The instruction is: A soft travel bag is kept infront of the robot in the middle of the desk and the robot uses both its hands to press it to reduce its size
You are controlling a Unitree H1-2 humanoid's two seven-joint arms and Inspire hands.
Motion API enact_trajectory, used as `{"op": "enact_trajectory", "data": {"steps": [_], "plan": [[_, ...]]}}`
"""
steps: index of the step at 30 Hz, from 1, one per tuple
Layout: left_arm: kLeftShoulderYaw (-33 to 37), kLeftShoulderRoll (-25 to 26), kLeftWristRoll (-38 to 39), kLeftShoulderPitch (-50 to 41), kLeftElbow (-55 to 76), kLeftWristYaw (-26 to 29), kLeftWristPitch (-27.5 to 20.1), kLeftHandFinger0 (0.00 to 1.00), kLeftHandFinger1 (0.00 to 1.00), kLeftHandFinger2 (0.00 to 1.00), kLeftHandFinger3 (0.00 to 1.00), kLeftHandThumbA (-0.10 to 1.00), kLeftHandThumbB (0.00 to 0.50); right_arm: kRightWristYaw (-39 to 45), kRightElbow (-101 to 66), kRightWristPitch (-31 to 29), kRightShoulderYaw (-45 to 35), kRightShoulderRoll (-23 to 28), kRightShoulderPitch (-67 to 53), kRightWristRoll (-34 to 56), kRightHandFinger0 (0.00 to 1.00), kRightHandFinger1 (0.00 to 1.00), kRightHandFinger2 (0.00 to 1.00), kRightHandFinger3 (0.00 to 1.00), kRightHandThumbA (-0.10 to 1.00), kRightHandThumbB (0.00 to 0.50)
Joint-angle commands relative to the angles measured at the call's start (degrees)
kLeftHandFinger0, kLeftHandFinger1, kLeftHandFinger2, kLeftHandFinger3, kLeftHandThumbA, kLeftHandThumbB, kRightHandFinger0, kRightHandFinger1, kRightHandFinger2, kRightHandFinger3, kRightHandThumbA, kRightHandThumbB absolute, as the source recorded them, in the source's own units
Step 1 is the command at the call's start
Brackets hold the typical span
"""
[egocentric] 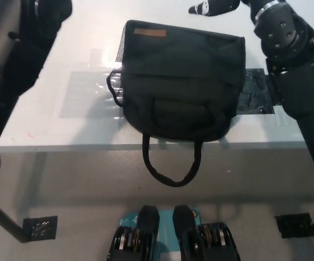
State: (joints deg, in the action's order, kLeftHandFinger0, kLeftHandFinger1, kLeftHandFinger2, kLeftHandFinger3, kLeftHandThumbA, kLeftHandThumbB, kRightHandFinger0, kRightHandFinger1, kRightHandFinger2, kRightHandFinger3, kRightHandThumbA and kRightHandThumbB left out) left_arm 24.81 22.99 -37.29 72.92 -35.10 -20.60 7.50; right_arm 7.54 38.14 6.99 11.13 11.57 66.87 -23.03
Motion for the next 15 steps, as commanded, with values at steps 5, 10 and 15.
{"op": "enact_trajectory", "data": {"steps": [5,10,15], "plan": [[1.1,-2.3,-3.4,5.1,-5.4,4.8,-0.3,1.0,1.0,1.0,1.0,1.0,0.356,-3.0,3.7,-1.8,0.7,0.4,3.0,-0.8,1.0,1.0,1.0,1.0,1.0,0.272],[1.7,-4.2,-4.1,6.7,-8.7,5.2,-0.1,1.0,1.0,1.0,1.0,1.0,0.364,-2.8,3.7,-1.1,0.4,0.9,2.3,-0.3,1.0,1.0,1.0,1.0,1.0,0.267],[2.5,-6.0,-4.2,8.1,-12.1,6.0,-0.6,1.0,1.0,1.0,1.0,1.0,0.365,-2.4,3.0,-0.3,-0.5,1.0,1.5,0.7,1.0,1.0,1.0,1.0,1.0,0.244]]}}
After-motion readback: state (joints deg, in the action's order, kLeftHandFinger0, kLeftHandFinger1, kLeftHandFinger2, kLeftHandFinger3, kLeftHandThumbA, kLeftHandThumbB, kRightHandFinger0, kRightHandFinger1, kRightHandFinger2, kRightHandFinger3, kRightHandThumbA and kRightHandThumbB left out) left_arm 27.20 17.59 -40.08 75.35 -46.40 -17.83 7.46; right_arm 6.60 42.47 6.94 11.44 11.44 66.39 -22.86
